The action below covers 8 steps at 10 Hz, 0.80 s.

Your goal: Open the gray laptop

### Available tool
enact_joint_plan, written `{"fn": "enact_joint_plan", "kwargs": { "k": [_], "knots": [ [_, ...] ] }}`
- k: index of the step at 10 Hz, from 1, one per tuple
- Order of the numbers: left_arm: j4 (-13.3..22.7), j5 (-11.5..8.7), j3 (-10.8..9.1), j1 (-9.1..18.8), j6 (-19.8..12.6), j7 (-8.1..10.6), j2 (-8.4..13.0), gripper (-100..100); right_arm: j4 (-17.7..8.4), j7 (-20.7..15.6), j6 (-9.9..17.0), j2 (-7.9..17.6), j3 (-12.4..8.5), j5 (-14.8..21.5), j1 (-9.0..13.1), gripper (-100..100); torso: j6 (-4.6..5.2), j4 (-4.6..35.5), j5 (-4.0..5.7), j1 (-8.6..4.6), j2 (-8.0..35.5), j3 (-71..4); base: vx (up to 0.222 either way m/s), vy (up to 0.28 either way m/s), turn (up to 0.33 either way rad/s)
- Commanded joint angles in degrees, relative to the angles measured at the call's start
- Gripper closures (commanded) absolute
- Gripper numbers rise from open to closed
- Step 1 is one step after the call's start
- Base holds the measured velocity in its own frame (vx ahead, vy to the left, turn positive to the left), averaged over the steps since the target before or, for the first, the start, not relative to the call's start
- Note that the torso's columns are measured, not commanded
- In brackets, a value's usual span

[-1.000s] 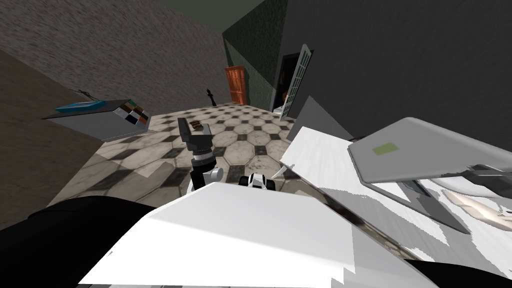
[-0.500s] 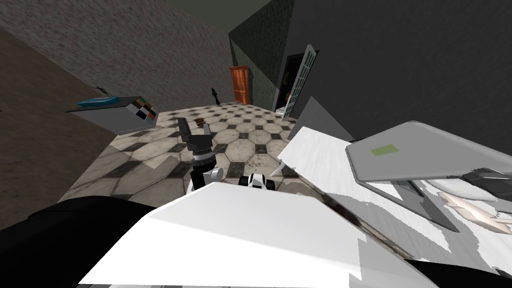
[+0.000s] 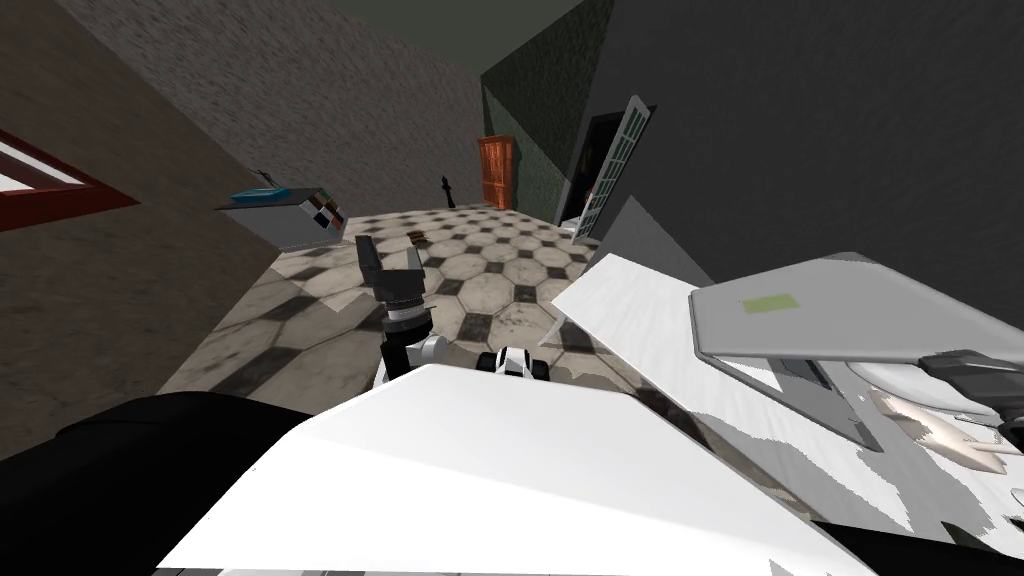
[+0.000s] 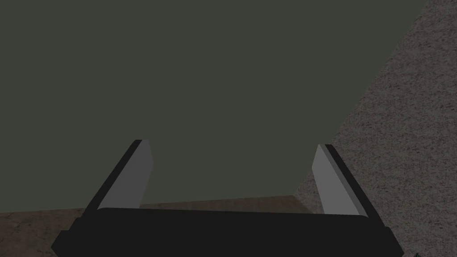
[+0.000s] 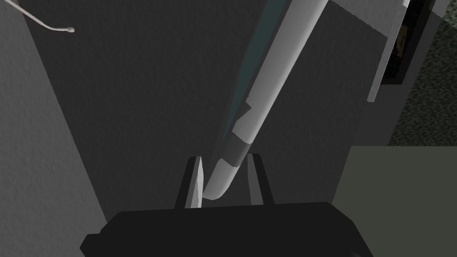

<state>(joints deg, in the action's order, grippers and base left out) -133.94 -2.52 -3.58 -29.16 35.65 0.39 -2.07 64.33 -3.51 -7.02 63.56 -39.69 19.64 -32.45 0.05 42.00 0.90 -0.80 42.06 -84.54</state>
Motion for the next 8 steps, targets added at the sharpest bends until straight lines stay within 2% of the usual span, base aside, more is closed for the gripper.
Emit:
{"fn": "enact_joint_plan", "kwargs": {
  "k": [1,2,3,4,6,7,8],
  "knots": [
    [0.0,0.0,0.0,0.0,0.0,0.0,0.0,0,-1.5,2.1,1.5,-2.0,1.9,-2.1,1.6,100,-0.05,0.0,0.1,-0.03,-0.1,0.0,-0.187,-0.072,0.144],
    [0.0,0.0,0.0,0.0,0.0,0.0,0.0,0,-1.7,1.6,0.8,-0.8,1.0,-1.7,1.5,100,-0.16,-0.1,0.02,-0.03,-0.2,-0.1,-0.089,-0.029,0.028],
    [0.0,0.0,-0.01,0.0,0.0,0.0,0.0,0,-2.9,1.9,-0.5,-3.5,1.4,-2.8,4.0,100,-0.1,0.0,-0.32,0.28,-0.4,-0.3,-0.053,-0.071,-0.041],
    [0.0,0.0,-0.01,0.0,0.0,0.0,0.0,0,-2.9,1.9,-0.5,-3.6,1.4,-2.8,4.0,100,-0.17,-0.1,-0.3,0.29,-0.4,-0.3,-0.057,-0.089,-0.018],
    [0.0,0.0,-0.01,0.0,0.0,0.0,0.0,0,-4.1,1.8,-1.9,-6.7,1.8,-3.8,6.2,100,-0.37,0.0,-0.26,0.34,-0.3,-0.2,-0.042,-0.089,-0.014],
    [0.0,0.0,-0.01,0.0,0.0,0.0,0.0,0,-4.1,1.8,-1.9,-6.7,1.8,-3.8,6.2,100,-0.4,-0.1,-0.09,0.31,-0.3,-0.2,-0.032,-0.05,-0.004],
    [0.0,0.0,-0.01,0.0,0.0,0.0,0.0,0,-4.7,1.8,-2.5,-8.2,2.0,-4.2,7.4,100,-0.43,-0.1,-0.22,0.31,-0.3,-0.3,-0.034,-0.052,-0.003]
  ]
}}
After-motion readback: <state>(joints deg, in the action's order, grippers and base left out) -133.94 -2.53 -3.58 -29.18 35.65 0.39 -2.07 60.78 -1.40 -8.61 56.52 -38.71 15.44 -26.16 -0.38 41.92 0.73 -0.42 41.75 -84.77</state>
